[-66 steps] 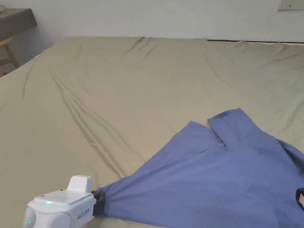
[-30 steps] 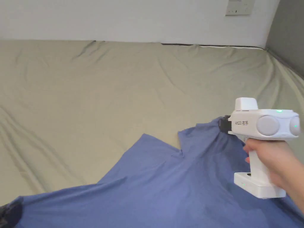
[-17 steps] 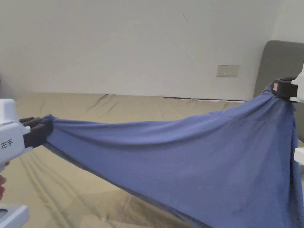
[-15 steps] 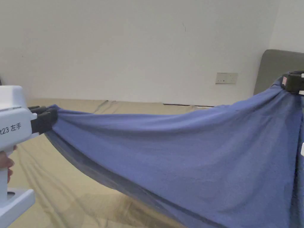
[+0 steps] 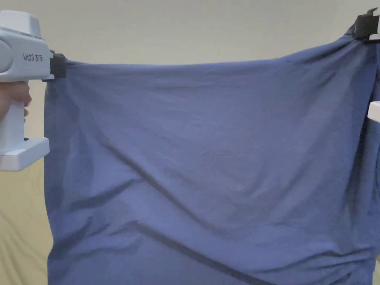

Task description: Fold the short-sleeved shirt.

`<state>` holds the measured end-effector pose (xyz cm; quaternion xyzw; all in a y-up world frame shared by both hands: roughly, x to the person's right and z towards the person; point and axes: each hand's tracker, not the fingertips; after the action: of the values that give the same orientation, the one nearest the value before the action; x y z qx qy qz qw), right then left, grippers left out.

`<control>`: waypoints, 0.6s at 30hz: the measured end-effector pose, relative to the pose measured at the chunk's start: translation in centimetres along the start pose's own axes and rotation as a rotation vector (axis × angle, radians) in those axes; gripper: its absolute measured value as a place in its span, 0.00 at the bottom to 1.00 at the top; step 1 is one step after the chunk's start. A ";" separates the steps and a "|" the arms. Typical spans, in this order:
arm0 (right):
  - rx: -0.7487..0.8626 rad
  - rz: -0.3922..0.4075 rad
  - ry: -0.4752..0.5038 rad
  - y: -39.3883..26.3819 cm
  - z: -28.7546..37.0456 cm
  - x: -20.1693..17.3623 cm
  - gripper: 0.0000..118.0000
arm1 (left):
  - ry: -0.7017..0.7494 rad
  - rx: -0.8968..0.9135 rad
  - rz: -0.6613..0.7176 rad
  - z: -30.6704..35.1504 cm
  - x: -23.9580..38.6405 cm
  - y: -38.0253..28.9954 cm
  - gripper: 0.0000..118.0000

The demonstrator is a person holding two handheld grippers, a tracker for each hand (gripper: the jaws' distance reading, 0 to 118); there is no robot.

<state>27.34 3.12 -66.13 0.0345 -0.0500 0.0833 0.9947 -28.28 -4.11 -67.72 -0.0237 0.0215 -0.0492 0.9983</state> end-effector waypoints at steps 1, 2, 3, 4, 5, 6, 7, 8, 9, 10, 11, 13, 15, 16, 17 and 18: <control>-0.002 -0.007 -0.005 0.4 -1.8 -0.2 0.01 | 0.012 0.002 -0.007 -1.4 0.0 0.5 0.00; -0.009 -0.023 -0.014 0.7 -3.2 -0.3 0.01 | 0.019 0.004 -0.003 -2.5 -0.2 0.9 0.00; 0.016 -0.020 -0.025 1.0 -4.8 -0.4 0.01 | 0.032 0.006 -0.005 -3.8 -0.2 1.4 0.00; 0.025 -0.028 -0.025 1.2 -6.3 -0.5 0.01 | 0.042 0.018 -0.003 -4.9 -0.3 1.8 0.00; 0.031 -0.023 -0.039 1.4 -7.5 -0.7 0.01 | 0.059 0.027 -0.011 -5.9 -0.4 2.0 0.00; 0.042 -0.021 -0.039 1.6 -9.0 -0.7 0.01 | 0.083 0.042 -0.025 -7.0 -0.4 2.1 0.00; 0.043 -0.027 -0.036 1.8 -10.4 -0.7 0.01 | 0.105 0.053 -0.037 -8.1 -0.2 2.1 0.00; 0.044 -0.027 -0.033 2.0 -11.7 -0.8 0.01 | 0.136 0.054 -0.054 -9.2 0.0 2.1 0.00; 0.049 -0.015 -0.029 2.1 -12.7 -1.1 0.01 | 0.145 0.056 -0.048 -10.2 0.1 2.1 0.00; 0.063 0.016 -0.039 2.2 -13.8 -1.5 0.01 | 0.138 0.069 -0.017 -11.1 0.0 2.2 0.00; 0.087 0.045 -0.050 2.2 -14.7 -1.7 0.01 | 0.136 0.062 0.012 -12.0 -0.1 2.2 0.00; 0.096 0.052 -0.054 1.9 -16.5 -2.1 0.01 | 0.131 0.048 0.039 -13.9 -0.2 1.9 0.00; 0.090 0.032 -0.059 1.3 -18.3 -2.3 0.01 | 0.135 0.051 0.000 -15.7 -0.1 1.0 0.00; 0.093 0.017 -0.055 0.6 -19.1 -2.3 0.01 | 0.139 0.057 -0.003 -16.4 0.1 0.3 0.00; 0.093 0.000 -0.053 -0.1 -19.9 -2.4 0.01 | 0.139 0.054 -0.005 -17.0 0.2 -0.4 0.00; 0.082 -0.006 -0.052 -1.5 -20.8 -2.6 0.01 | 0.141 0.041 -0.003 -17.7 0.3 -1.4 0.00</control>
<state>26.96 2.81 -87.16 0.0773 -0.0725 0.0816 0.9910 -28.92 -6.30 -85.30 0.0001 0.0907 -0.0528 0.9945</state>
